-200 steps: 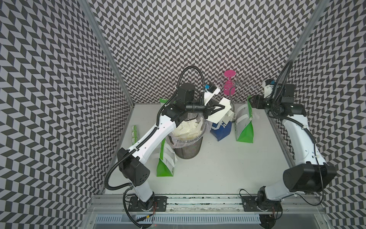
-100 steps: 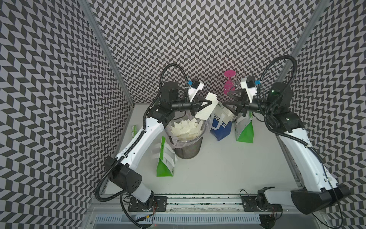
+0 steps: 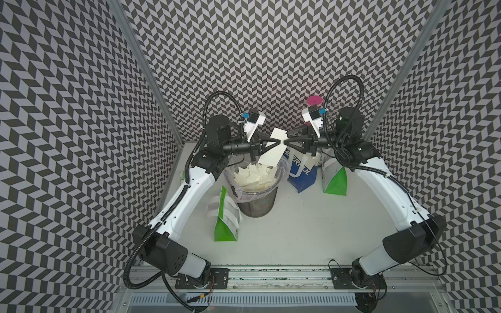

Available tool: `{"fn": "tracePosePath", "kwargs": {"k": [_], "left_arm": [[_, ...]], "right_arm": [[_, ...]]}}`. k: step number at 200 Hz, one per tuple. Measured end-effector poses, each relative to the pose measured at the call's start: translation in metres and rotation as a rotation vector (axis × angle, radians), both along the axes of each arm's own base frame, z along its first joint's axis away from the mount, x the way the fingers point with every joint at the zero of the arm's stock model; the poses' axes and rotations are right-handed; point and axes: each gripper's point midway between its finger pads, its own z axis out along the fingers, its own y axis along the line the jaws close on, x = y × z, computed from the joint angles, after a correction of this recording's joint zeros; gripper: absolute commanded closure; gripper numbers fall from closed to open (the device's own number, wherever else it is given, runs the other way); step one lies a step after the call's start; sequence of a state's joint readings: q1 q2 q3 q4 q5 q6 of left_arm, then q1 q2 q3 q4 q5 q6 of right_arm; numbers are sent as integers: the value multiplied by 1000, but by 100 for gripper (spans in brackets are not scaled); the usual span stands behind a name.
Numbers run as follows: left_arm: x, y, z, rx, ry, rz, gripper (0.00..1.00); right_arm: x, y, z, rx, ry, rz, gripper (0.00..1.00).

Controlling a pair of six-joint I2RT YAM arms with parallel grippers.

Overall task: Shred takeout receipts and throw away
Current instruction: Shred the takeout receipt.

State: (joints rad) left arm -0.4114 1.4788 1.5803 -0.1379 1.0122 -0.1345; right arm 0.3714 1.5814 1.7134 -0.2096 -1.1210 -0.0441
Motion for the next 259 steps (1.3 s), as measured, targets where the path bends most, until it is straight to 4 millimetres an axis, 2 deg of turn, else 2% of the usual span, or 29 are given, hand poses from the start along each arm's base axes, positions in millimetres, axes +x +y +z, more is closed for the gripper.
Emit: {"fn": "tracePosePath", "kwargs": {"k": [46,66,79,91,100,134,176,193,217,259], "left_arm": [[0,1,0,-2,4,-2,100],[1,1,-1,-3,11,-4,100],[1,2,-2,-3,14,-3,91],[2,3,-2,-3,16,2,77],[2,4,-3,-1,25,1,71],[3,8,-5,9,25,7,62],[-5,10,18,-18,0,-20,63],[-7,10,23,-29,-2,-30,67],[-7,9,22,-32,23,-38,76],[-1,6,13,-21,57,-44,80]], "right_arm": [[-9,8,7,26,-8,70,100],[-10,9,8,28,-4,78,100],[-10,9,7,26,-7,79,100],[-9,9,6,22,-18,75,100],[-9,8,6,17,-31,70,100],[-3,7,9,-19,-100,15,100],[-5,15,-1,-67,-140,0,100],[-5,18,-6,-84,-147,-3,100],[-5,21,-13,-105,-147,-7,100],[-6,27,-13,-115,-165,-10,100]]}}
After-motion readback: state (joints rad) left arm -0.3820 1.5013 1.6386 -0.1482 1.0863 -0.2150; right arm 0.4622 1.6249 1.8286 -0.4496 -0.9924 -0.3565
